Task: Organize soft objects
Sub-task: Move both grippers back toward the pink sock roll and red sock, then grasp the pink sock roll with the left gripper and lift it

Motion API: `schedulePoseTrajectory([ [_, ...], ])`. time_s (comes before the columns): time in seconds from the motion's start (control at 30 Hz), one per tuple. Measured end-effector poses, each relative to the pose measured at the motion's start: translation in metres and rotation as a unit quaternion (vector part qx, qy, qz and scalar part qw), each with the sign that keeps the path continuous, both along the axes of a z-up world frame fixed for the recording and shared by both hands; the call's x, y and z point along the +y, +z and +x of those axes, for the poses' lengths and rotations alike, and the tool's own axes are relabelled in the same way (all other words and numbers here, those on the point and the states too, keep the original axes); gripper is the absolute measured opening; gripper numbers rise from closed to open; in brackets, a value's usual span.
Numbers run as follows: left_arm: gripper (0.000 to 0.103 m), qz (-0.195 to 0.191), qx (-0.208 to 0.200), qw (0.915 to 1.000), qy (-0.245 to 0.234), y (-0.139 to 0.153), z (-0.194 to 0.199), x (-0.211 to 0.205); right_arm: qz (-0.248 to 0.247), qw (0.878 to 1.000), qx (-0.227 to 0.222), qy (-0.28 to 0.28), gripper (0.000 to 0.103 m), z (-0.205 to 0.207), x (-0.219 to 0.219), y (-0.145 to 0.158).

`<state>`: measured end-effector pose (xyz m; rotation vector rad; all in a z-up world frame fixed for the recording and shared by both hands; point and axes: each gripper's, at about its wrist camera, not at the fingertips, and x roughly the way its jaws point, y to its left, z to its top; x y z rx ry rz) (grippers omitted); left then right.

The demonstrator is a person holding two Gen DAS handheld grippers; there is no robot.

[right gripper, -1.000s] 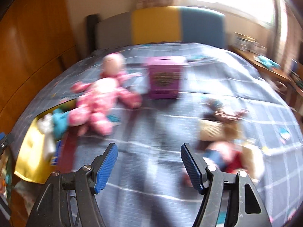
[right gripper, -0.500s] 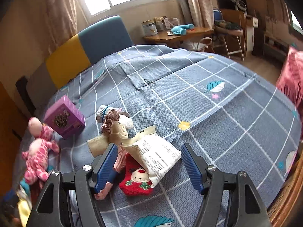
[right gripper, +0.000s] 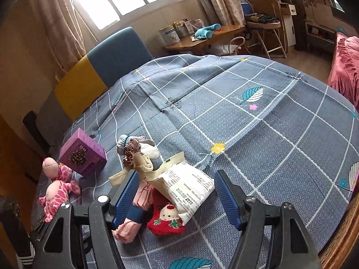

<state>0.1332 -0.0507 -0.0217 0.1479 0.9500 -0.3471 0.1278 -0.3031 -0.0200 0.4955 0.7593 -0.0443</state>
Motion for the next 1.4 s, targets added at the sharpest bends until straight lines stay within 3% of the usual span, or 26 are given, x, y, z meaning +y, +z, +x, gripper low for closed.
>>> schedulePoseTrajectory([
  [0.23, 0.098, 0.027, 0.02, 0.9984, -0.045, -0.021, 0.025, -0.05, 0.024, 1.0, 0.005, 0.002, 0.07, 0.001, -0.004, -0.004],
  [0.4, 0.086, 0.041, 0.034, 0.9968, -0.06, -0.038, 0.041, -0.071, 0.033, 0.999, 0.007, 0.0, 0.07, 0.002, -0.005, -0.006],
  [0.43, 0.072, 0.044, 0.036, 0.9966, -0.059, -0.042, 0.044, -0.075, 0.034, 0.999, 0.008, 0.0, 0.07, 0.002, -0.006, -0.006],
  [0.47, 0.048, 0.047, 0.043, 0.9963, -0.058, -0.047, 0.049, -0.078, 0.033, 0.999, 0.009, 0.001, 0.07, 0.002, -0.006, -0.007],
  [0.5, 0.04, 0.049, 0.05, 0.9959, -0.057, -0.052, 0.051, -0.08, 0.033, 0.999, 0.01, 0.001, 0.07, 0.003, -0.005, -0.007],
  [0.57, 0.037, 0.035, 0.08, 0.9944, -0.059, -0.065, 0.056, -0.08, 0.033, 0.999, 0.01, 0.0, 0.07, 0.003, -0.006, -0.007],
  [0.73, 0.036, -0.012, 0.064, 0.9967, -0.049, -0.054, 0.035, -0.062, 0.043, 0.999, 0.013, -0.004, 0.07, 0.003, -0.009, -0.009],
  [0.87, 0.036, -0.043, 0.045, 0.9979, -0.021, -0.041, 0.012, -0.022, 0.039, 0.999, 0.017, 0.0, 0.07, 0.004, -0.006, -0.01],
  [1.17, 0.036, -0.075, 0.033, 0.9954, 0.051, -0.028, -0.039, 0.054, 0.003, 0.999, 0.022, 0.029, 0.07, 0.007, 0.011, -0.008],
  [1.4, 0.036, -0.083, 0.024, 0.9931, 0.078, -0.019, -0.075, 0.092, -0.008, 0.995, 0.014, 0.101, 0.065, 0.019, 0.044, 0.005],
])
